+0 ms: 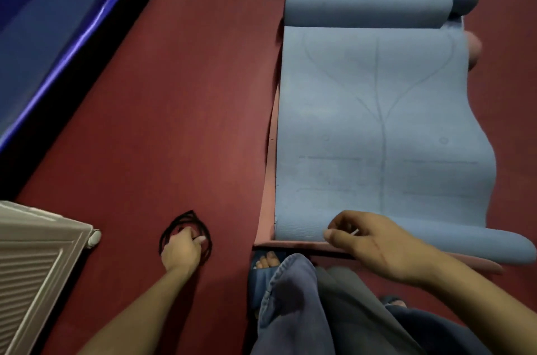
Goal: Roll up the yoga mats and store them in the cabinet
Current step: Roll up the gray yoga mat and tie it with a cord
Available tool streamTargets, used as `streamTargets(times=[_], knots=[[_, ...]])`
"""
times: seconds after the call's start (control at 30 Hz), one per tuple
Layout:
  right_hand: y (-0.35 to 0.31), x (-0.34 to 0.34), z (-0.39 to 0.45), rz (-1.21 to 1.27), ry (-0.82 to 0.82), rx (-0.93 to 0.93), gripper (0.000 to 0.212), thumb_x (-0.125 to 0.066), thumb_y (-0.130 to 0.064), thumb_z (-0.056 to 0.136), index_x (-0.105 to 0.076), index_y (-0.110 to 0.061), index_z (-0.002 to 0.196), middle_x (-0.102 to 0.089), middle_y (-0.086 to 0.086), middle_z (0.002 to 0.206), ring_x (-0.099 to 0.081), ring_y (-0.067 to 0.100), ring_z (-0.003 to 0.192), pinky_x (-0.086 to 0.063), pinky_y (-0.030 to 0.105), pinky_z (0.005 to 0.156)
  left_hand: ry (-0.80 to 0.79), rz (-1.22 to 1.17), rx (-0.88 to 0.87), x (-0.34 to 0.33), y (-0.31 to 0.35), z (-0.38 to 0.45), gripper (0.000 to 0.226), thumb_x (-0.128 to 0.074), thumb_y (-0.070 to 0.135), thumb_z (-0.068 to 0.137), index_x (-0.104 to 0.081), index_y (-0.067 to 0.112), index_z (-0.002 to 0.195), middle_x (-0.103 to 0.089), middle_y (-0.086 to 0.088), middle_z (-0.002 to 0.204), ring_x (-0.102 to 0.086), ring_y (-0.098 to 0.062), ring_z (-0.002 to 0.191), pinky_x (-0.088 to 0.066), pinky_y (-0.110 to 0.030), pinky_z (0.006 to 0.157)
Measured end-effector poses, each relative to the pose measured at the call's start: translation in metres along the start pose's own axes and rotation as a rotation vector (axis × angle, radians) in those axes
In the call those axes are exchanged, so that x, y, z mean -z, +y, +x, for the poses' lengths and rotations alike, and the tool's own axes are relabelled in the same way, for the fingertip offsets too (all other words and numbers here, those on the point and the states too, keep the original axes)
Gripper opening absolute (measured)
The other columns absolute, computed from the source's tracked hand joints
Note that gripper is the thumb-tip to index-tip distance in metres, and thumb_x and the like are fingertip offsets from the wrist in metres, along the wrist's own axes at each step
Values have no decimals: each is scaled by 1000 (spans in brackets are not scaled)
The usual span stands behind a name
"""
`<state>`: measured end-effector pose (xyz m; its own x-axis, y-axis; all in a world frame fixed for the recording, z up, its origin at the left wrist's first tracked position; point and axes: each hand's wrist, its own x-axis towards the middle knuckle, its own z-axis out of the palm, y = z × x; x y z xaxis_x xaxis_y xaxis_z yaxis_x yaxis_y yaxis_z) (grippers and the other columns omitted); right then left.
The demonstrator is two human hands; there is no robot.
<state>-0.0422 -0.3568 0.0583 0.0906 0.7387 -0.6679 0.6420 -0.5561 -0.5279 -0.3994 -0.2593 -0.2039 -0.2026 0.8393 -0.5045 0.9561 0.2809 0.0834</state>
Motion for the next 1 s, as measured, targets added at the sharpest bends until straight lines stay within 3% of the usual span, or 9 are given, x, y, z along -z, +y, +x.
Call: streamTargets(times=[0.2, 0.3, 0.4, 0.53, 0.67, 0.73, 0.87, 0.93, 1.0], knots=[[-11, -1, -12, -170, 82, -3, 34, -55, -49, 99, -67, -21, 115, -69, -3, 114, -62, 16, 103, -48, 32, 86, 223, -35, -213, 99, -8, -13, 39, -58, 55, 99, -65, 18, 90, -64, -7, 101, -64, -35, 96, -51, -43, 77], [-26, 0, -34, -258, 125, 43, 40, -53, -50, 100, -64, -20, 124, -64, -1, 127, -60, 18, 110, -47, 33, 89, 228, -89, -258, 151, -8, -34, 51, -56, 62, 97, -58, 16, 76, -62, -5, 85, -62, -34, 85, -48, -41, 70], [-42, 1, -63, -293, 137, 88, 41, -51, -51, 101, -63, -19, 124, -62, 0, 127, -60, 18, 109, -50, 35, 92, 202, -220, -283, 193, -9, -60, 50, -53, 58, 100, -48, 18, 70, -64, -3, 71, -63, -35, 77, -43, -40, 64], [-66, 12, -104, -311, 136, 174, 38, -53, -49, 101, -65, -20, 121, -64, -2, 126, -60, 15, 108, -50, 33, 92, 159, -335, -400, 243, -4, -109, 32, -49, 42, 106, -54, 21, 83, -74, 10, 69, -69, -16, 77, -53, -40, 75], [-95, 25, -148, -264, 161, 279, 33, -56, -43, 101, -66, -16, 118, -68, 0, 121, -62, 17, 107, -51, 31, 91, 191, -356, -507, 293, 11, -173, 28, -51, 40, 105, -58, 20, 87, -74, 7, 74, -70, -16, 77, -56, -46, 82], [-110, 26, -170, -215, 191, 356, 37, -58, -43, 101, -63, -16, 126, -65, 0, 128, -60, 17, 114, -48, 28, 94, 106, -432, -595, 317, 23, -214, 26, -54, 37, 104, -60, 17, 90, -75, 1, 77, -72, -19, 78, -57, -48, 85], [-129, 21, -216, 21, 169, 550, 83, -72, -58, 87, -35, -26, 155, -41, -16, 150, -42, 7, 139, -37, 24, 108, -239, -584, -847, 359, 53, -312, 23, -56, 28, 106, -63, 8, 98, -73, -6, 78, -70, -17, 75, -56, -39, 81], [-133, 17, -236, 225, 80, 614, 70, -76, -50, 88, -49, -21, 145, -56, -14, 138, -55, 6, 125, -47, 23, 98, -323, -620, -941, 374, 66, -354, 21, -55, 24, 106, -62, 6, 99, -70, -6, 79, -67, -17, 76, -56, -31, 76], [-130, 17, -256, 401, 48, 683, 38, -71, -34, 96, -64, -2, 116, -71, -1, 97, -67, 13, 87, -53, 24, 73, -430, -686, -992, 383, 73, -385, 18, -54, 21, 105, -60, 6, 97, -63, -6, 75, -65, -16, 74, -54, -26, 72]])
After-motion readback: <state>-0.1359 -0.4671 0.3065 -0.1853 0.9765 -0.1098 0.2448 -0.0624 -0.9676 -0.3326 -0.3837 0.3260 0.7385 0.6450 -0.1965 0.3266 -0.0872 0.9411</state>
